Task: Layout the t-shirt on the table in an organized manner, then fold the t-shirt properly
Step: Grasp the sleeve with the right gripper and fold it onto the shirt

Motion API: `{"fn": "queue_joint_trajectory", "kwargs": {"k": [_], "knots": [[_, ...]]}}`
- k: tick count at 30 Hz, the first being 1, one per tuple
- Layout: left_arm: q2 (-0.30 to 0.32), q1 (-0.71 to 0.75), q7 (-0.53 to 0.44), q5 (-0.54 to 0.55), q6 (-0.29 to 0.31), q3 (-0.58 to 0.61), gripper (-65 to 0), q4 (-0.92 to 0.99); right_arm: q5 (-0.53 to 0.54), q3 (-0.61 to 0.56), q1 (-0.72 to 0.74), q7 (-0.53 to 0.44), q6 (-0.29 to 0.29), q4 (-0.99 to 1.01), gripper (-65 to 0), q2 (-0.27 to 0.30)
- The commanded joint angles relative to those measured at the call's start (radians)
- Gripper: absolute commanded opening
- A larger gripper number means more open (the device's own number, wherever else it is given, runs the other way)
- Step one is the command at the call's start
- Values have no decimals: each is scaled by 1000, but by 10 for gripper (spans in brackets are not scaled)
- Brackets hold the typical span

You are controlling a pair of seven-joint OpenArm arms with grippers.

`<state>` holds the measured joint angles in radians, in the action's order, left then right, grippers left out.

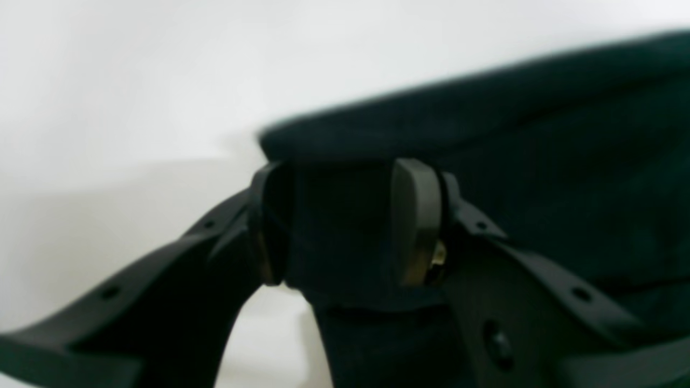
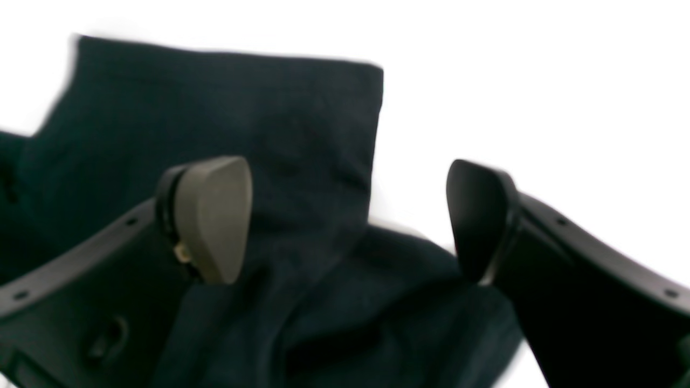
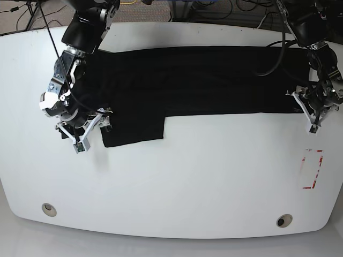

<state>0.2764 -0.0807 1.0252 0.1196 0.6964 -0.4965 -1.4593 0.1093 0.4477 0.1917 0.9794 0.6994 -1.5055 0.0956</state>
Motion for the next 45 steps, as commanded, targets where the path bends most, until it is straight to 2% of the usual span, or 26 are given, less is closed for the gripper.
{"fn": "queue_joint_trajectory", "kwargs": {"k": [1,8,13,16,25,34,38,41,42,43,44,45], "knots": [[10,-20,-1,10,2,-1,-375,-62,10,3,56,-60,-1,84,-113,26],[8,-24,11,10,2,0,-375,-148,11,1,111,-150,-1,274,-113,46],[8,-24,11,10,2,0,-375,-163,11,0,113,-188,-1,320,-113,42],[8,-24,11,10,2,0,-375,-171,16,0,114,-190,-1,337,-114,37],[8,-24,11,10,2,0,-375,-172,11,-7,110,-185,-1,337,-160,-30],[8,-24,11,10,2,0,-375,-171,13,-122,94,-193,-1,337,-225,-38],[8,-24,11,10,2,0,-375,-169,11,-122,94,-195,-1,337,-319,-38],[8,-24,11,10,2,0,-375,-169,11,-123,94,-207,-1,337,-452,-38],[8,-24,11,10,2,0,-375,-169,11,-123,94,-211,-1,337,-525,-38],[8,-24,11,10,2,0,-375,-169,11,-123,94,-213,-1,337,-556,-38],[8,-24,11,10,2,0,-375,-169,11,-125,96,-213,-1,336,-626,-38],[8,-24,11,10,2,2,-375,-169,11,-125,96,-210,-1,332,-650,-38]]}}
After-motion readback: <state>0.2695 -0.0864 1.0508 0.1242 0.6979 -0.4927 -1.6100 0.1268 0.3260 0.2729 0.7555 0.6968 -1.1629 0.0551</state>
